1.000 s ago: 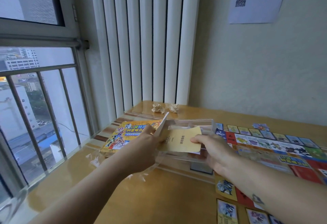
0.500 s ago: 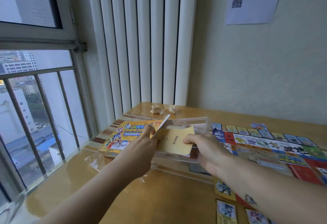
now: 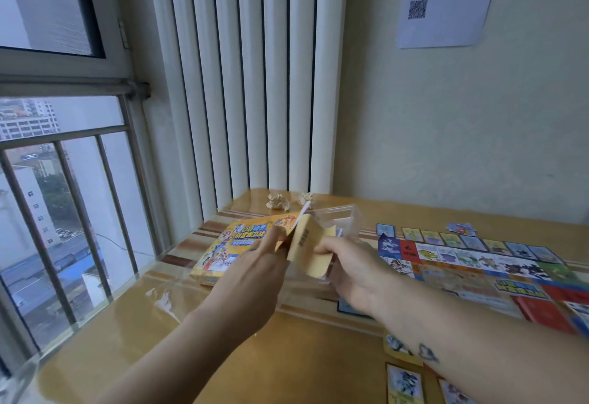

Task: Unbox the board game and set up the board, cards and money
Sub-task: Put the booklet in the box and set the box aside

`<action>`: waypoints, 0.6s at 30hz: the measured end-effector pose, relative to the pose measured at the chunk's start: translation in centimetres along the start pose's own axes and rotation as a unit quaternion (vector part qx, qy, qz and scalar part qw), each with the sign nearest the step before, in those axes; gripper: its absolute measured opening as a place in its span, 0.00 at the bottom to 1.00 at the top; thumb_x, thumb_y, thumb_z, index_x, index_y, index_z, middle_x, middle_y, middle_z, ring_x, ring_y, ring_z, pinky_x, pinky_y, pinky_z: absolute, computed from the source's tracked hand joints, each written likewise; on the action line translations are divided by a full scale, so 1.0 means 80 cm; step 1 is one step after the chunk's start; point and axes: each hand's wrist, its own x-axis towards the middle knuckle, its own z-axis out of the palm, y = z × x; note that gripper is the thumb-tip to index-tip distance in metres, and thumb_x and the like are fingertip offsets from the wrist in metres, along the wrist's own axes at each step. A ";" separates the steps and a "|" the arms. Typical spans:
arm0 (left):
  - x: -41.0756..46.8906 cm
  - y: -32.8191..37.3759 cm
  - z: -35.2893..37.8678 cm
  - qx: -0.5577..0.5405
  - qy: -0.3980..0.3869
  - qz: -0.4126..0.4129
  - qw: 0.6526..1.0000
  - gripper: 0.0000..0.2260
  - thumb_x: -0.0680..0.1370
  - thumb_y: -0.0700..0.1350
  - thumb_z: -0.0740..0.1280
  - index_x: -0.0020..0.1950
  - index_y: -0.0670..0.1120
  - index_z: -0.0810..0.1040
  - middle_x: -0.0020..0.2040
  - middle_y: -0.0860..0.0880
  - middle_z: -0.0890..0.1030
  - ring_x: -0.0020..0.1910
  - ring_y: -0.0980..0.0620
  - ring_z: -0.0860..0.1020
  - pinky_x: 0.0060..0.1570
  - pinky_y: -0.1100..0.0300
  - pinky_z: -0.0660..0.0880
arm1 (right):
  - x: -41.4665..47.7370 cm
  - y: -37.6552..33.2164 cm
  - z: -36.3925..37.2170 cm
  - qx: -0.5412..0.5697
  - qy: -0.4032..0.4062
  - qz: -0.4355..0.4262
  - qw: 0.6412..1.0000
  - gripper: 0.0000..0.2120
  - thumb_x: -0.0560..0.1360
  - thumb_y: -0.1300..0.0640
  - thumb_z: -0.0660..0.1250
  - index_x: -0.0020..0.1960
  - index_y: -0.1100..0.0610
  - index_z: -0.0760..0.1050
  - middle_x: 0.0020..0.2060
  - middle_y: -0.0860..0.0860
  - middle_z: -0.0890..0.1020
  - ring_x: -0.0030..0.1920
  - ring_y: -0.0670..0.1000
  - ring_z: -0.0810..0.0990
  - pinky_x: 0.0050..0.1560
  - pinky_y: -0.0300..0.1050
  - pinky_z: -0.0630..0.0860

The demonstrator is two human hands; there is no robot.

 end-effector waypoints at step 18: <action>0.000 0.016 0.008 -0.020 0.005 0.016 1.000 0.23 0.73 0.34 0.59 0.67 0.45 0.67 0.68 0.49 0.56 0.50 0.48 0.73 0.43 0.57 0.70 | 0.005 0.006 -0.004 -0.078 0.048 -0.005 0.996 0.05 0.72 0.61 0.71 0.47 0.58 0.79 0.33 0.56 0.81 0.25 0.50 0.78 0.21 0.36 0.71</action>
